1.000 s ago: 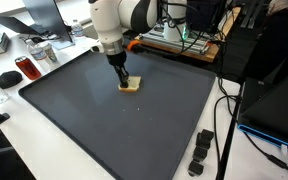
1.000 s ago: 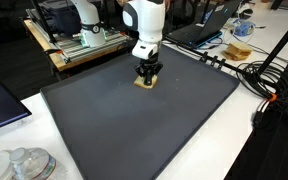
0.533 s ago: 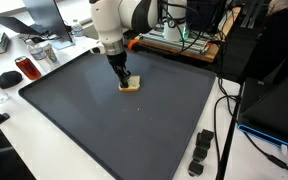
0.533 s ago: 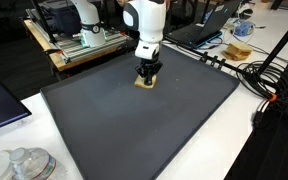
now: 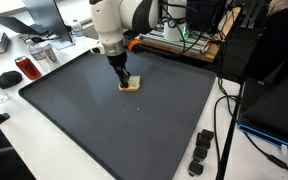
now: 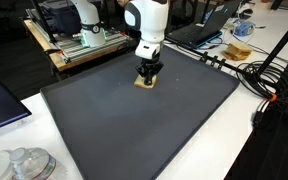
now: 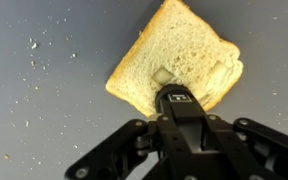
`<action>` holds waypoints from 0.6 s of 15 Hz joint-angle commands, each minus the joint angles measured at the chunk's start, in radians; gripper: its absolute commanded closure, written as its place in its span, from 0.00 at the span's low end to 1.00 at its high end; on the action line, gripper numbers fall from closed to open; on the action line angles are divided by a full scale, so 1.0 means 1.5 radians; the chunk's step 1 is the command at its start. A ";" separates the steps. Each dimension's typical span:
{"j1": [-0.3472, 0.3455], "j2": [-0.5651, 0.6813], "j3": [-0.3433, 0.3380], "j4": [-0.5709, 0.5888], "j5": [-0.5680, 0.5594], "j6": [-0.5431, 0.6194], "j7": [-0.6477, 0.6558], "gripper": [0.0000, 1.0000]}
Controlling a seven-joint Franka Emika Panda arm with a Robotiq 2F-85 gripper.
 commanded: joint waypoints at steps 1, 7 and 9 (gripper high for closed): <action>0.011 0.044 -0.003 0.019 -0.005 -0.009 0.034 0.95; 0.014 0.047 -0.005 0.016 -0.011 0.015 0.037 0.95; 0.013 0.050 -0.004 0.018 -0.010 0.012 0.034 0.95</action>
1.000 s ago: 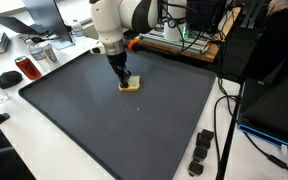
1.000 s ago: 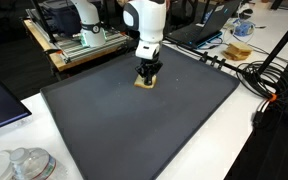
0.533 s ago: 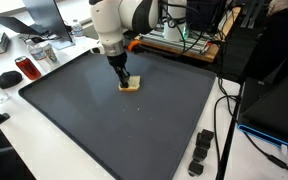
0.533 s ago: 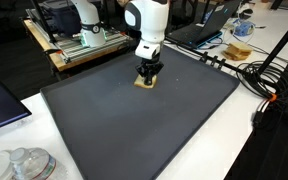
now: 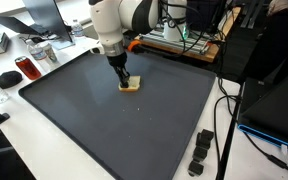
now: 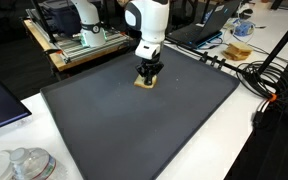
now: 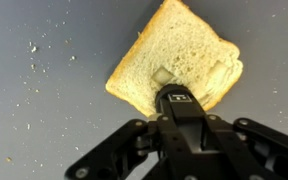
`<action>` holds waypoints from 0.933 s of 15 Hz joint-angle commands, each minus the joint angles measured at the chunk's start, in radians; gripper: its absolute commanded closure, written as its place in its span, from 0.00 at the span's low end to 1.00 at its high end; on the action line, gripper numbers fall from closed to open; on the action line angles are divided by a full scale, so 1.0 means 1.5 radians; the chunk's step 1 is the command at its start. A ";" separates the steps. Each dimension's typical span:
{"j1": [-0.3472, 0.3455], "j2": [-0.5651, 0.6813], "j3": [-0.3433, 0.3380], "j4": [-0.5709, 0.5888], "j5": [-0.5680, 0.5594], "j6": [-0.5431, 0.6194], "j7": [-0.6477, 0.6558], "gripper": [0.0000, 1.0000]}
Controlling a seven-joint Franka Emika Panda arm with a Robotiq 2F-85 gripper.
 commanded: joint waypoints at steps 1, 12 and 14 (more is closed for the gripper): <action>0.010 0.049 -0.002 0.013 -0.009 0.019 0.018 0.95; 0.017 0.104 0.005 0.029 -0.017 0.035 0.014 0.95; 0.018 0.100 0.002 0.029 -0.024 0.033 0.017 0.95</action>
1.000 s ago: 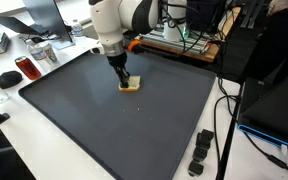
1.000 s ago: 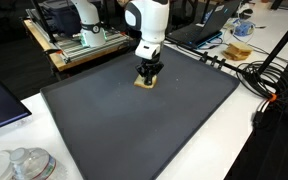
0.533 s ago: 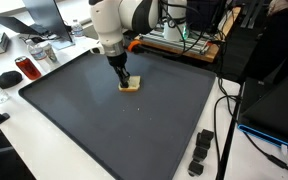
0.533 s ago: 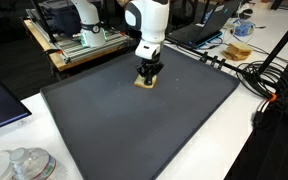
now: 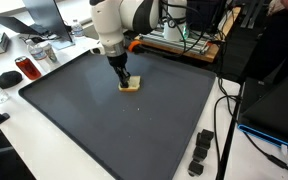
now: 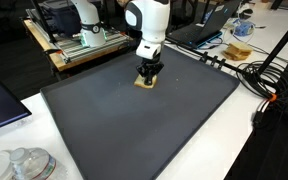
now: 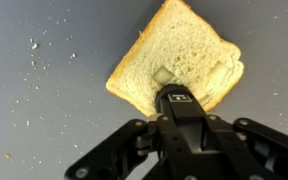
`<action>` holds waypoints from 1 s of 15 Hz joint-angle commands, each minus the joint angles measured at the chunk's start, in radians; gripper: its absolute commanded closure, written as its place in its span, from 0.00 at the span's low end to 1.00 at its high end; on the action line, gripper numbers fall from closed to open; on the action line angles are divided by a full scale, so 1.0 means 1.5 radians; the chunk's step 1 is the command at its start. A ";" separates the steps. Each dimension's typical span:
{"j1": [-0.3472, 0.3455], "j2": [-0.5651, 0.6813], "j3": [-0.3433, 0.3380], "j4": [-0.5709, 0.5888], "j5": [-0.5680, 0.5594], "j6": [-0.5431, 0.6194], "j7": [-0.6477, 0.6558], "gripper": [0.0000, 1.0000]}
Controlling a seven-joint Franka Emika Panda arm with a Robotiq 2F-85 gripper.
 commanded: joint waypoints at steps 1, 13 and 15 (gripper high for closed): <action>0.017 0.091 -0.004 0.028 -0.017 0.022 0.024 0.95; -0.004 -0.013 -0.011 0.002 -0.006 -0.065 0.017 0.95; -0.010 -0.022 -0.011 -0.007 -0.001 -0.064 0.011 0.95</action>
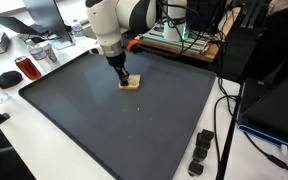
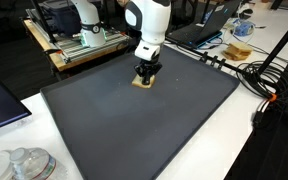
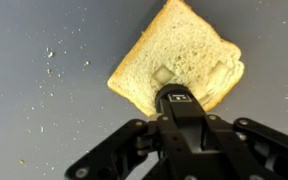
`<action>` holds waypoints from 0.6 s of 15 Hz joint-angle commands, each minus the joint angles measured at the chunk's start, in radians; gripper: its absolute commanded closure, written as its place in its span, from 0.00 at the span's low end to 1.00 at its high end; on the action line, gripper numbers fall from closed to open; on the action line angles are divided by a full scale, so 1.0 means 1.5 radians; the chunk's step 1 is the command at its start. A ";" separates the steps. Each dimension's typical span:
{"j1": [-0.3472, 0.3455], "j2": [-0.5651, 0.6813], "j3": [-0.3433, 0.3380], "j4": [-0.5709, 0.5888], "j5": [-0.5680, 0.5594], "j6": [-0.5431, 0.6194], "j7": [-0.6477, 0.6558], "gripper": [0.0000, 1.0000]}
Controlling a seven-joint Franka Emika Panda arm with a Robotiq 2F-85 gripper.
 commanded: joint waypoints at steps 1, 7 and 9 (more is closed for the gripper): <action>-0.011 -0.026 -0.002 -0.025 0.004 -0.014 0.003 0.95; -0.025 -0.059 -0.004 -0.050 0.010 -0.011 -0.001 0.95; -0.027 -0.070 -0.005 -0.058 0.008 -0.010 0.000 0.95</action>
